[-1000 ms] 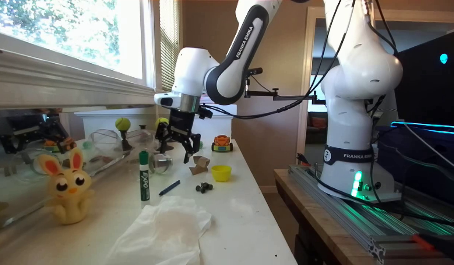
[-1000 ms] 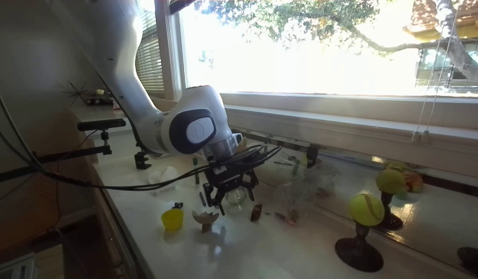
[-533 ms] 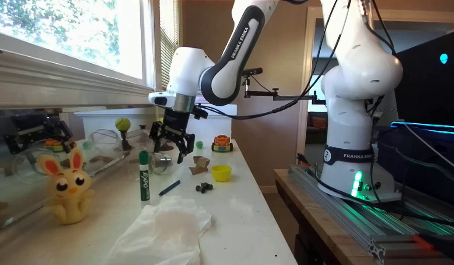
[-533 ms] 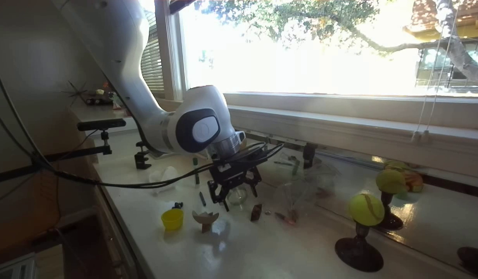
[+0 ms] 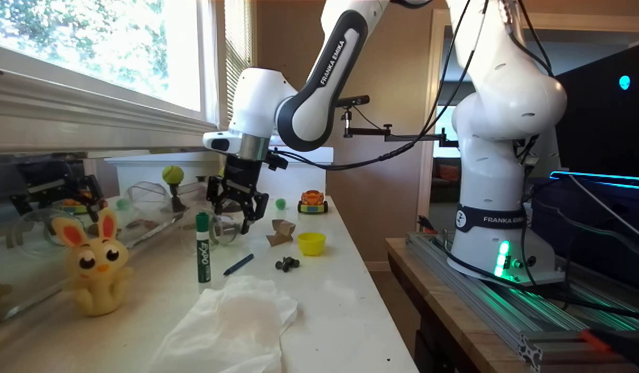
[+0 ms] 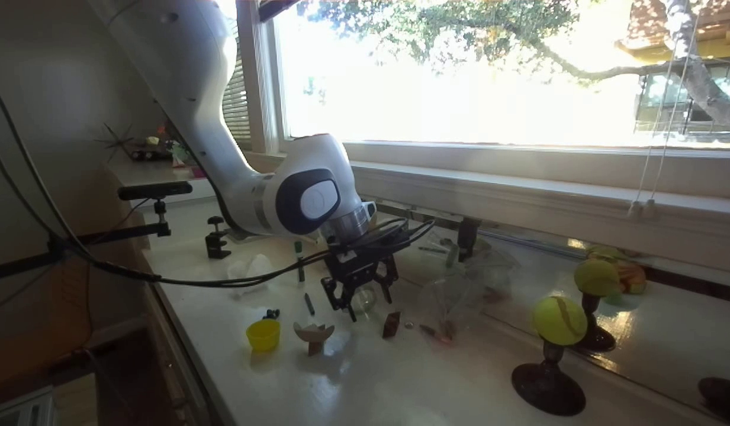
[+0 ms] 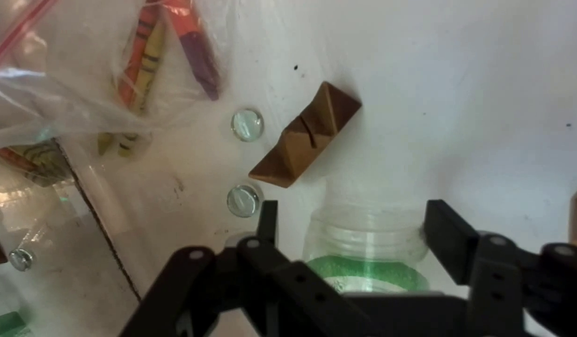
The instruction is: Put the cup upside down
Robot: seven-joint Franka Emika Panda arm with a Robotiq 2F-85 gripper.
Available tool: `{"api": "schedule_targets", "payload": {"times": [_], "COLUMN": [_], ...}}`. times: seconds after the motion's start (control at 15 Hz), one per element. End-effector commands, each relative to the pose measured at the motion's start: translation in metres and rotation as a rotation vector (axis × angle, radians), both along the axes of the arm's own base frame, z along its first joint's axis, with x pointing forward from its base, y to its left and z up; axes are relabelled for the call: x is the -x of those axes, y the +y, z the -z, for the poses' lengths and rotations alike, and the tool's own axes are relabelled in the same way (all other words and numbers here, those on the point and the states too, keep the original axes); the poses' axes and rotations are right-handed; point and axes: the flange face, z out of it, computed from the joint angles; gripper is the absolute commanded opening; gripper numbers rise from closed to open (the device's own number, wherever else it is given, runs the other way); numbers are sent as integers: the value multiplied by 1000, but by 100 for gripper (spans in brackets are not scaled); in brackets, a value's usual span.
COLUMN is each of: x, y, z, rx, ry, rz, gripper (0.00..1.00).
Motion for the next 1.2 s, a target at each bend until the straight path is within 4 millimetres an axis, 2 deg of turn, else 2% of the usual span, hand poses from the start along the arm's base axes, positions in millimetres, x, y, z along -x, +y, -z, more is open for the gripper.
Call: {"api": "schedule_targets", "payload": {"times": [0.0,0.07,0.27,0.33,0.4,0.53,0.6,0.67,0.87,0.93,1.13], "x": [-5,-5,-6,-6,-6,-6,-6,-6,-6,-6,-6], "y": [-2,-2,-3,-3,-4,-4,-4,-4,-4,-4,-3], "z": [1,1,0,-1,-1,-1,-1,-1,-4,-6,-15], "rx": [-13,-12,-9,-9,-8,-8,-7,-8,0,8,39], "ry": [-9,-8,-10,-11,-11,-11,-10,-9,-7,-9,-4], "rz": [15,15,16,16,16,16,16,16,13,7,-8], "gripper": [81,78,78,75,64,66,59,61,59,55,58]}}
